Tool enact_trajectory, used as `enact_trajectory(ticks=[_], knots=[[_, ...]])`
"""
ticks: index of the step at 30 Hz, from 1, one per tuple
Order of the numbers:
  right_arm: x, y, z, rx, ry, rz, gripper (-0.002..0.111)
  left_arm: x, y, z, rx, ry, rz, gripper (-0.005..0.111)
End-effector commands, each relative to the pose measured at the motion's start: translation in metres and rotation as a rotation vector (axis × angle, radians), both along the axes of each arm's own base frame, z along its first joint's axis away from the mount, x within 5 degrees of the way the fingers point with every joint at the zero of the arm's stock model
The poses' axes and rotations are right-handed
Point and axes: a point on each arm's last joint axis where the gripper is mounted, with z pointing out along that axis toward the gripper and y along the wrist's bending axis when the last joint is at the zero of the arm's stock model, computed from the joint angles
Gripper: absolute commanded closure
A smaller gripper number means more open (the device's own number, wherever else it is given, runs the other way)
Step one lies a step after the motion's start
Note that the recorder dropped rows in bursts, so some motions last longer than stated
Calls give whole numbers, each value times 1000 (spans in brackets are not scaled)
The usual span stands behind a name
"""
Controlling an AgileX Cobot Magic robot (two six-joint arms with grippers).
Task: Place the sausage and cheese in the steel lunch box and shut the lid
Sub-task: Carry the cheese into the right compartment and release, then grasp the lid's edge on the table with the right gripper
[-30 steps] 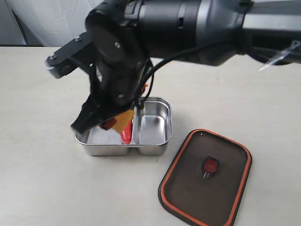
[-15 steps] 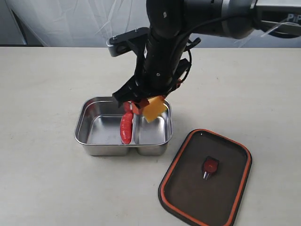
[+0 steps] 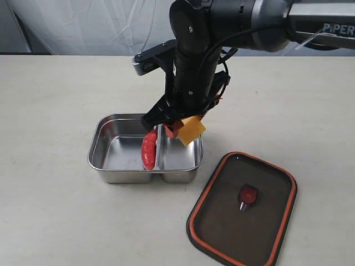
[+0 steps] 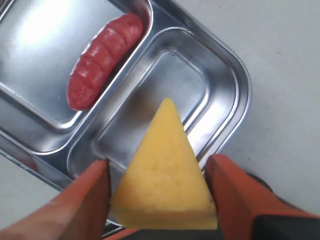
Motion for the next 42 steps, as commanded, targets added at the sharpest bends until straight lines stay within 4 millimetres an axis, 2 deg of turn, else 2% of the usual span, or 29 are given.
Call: enact_trajectory(ticks=[1,7,12,17,22,24,27,30,34,42], knots=[[4,-2,4,13,-32,-4,50,0,1,0,4,-16,2,107],[4,0,5,23,-39,7,50,0,1,1,3,-22,-1,107],[-1,-7,6,-37,12,-2,50,0,1,1,3,-23,-1,107],[-14,-23,34,-71,41,-16,50,0,0,-1,5,-17,-1,107],[-17,-44,72,30,19,-106,50,1,0,-6,12,3,2,107],[-19,-55,82,66,23,-153,50,1,0,-6,18,4,-4,107],[-28,-74,86,78,38,-220,50,1,0,-6,22,8,-13,107],[-39,-92,77,38,13,-293,50,1,0,-6,20,8,-14,107],[-55,-115,49,-13,1,-391,50,1,-1,-6,11,8,-19,107],[-87,-136,-15,6,125,-559,50,1,-2,-6,4,10,-22,107]])
